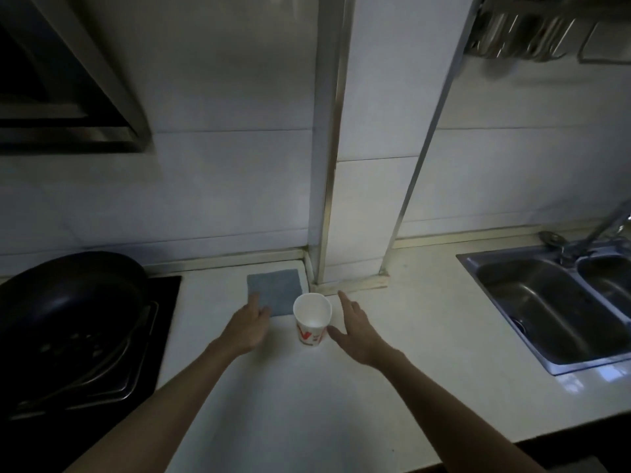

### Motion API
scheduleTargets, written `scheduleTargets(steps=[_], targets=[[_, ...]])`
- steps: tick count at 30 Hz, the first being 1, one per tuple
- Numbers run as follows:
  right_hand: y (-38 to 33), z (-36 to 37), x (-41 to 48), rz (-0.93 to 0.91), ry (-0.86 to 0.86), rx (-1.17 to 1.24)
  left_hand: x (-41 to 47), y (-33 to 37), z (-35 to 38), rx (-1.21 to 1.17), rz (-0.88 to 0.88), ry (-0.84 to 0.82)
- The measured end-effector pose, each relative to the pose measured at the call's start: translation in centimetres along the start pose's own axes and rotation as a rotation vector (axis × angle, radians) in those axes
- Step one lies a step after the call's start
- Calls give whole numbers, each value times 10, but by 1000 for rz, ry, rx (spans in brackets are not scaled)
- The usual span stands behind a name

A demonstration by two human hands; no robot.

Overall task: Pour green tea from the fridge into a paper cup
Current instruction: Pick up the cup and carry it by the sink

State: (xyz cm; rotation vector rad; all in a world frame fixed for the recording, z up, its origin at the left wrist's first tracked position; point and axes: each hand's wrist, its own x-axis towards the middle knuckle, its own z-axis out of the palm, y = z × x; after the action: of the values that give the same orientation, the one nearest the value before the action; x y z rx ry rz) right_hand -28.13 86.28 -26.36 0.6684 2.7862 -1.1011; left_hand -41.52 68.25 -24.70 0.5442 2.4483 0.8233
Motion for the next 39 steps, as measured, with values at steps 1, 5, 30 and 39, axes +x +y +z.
scheduleTargets(steps=[1,5,30,39], targets=[[2,5,0,-2,2,27,1,-4,7,-25,-27,-13],[15,26,7,-13,14,84,12,-17,33,-121,-119,-48],[39,100,75,16,309,551,78,-26,98,-570,-512,11],[23,92,71,-44,306,559,73,-11,86,-880,-548,-7]])
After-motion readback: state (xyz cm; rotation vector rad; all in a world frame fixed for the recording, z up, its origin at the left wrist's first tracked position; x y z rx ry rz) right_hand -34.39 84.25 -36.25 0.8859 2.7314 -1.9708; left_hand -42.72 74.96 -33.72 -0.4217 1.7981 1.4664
